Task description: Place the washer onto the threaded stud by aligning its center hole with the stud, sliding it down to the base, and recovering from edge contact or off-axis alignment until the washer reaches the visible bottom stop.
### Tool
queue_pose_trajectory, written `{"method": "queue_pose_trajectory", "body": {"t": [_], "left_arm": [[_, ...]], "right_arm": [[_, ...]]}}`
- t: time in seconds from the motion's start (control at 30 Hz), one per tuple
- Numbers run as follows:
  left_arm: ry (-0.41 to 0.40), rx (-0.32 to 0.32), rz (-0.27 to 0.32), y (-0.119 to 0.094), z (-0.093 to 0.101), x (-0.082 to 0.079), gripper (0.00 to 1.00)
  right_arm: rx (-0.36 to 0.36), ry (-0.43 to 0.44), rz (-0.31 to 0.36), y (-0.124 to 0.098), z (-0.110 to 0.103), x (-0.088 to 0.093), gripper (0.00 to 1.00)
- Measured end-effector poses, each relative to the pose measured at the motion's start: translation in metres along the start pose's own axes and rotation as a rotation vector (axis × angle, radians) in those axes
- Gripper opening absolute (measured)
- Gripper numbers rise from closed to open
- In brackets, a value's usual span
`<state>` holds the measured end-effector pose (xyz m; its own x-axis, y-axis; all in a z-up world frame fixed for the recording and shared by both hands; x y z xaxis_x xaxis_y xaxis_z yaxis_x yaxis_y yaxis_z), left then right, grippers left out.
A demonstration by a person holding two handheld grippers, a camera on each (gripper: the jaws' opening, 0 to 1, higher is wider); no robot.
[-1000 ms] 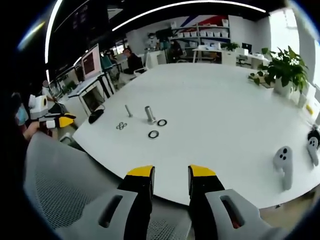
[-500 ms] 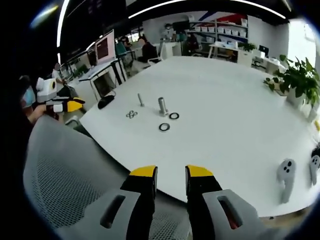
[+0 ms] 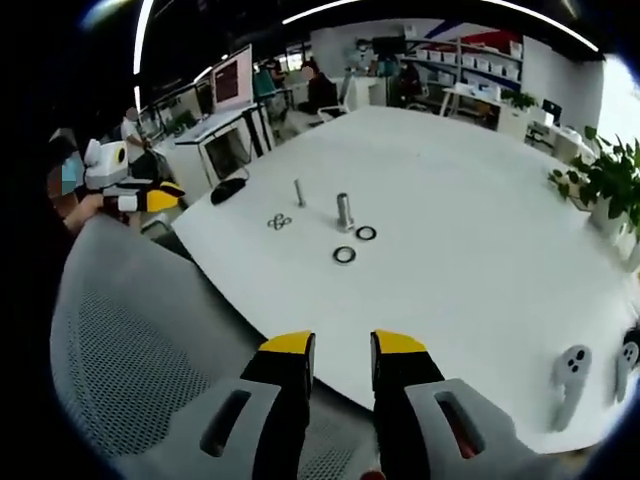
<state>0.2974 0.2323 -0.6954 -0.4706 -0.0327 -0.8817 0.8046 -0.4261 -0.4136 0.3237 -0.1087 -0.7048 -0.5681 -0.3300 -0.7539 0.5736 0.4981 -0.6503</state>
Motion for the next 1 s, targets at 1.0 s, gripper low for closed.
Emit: {"method": "queue_pose_trajectory", "body": {"t": [1.0], "left_arm": [[-0.006, -0.005, 0.017, -0.001, -0.001, -0.002, 0.25]], "right_arm": [[-0.038, -0.134, 0.106, 0.05, -0.009, -0.085, 0.24]]}}
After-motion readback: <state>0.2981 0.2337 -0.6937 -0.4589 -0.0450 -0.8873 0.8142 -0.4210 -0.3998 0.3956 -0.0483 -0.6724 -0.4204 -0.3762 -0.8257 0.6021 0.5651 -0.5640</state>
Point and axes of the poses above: the point that each gripper's makers call its tool centre point, and the gripper's own axes: y roughly forward along the fingers, z roughly to its right, x roughly out of its underside, the point moved 4 cm from there along -y, roughly backward along the fingers, and after that the axes turned 5 degrees about z, right-handed, at the moved point
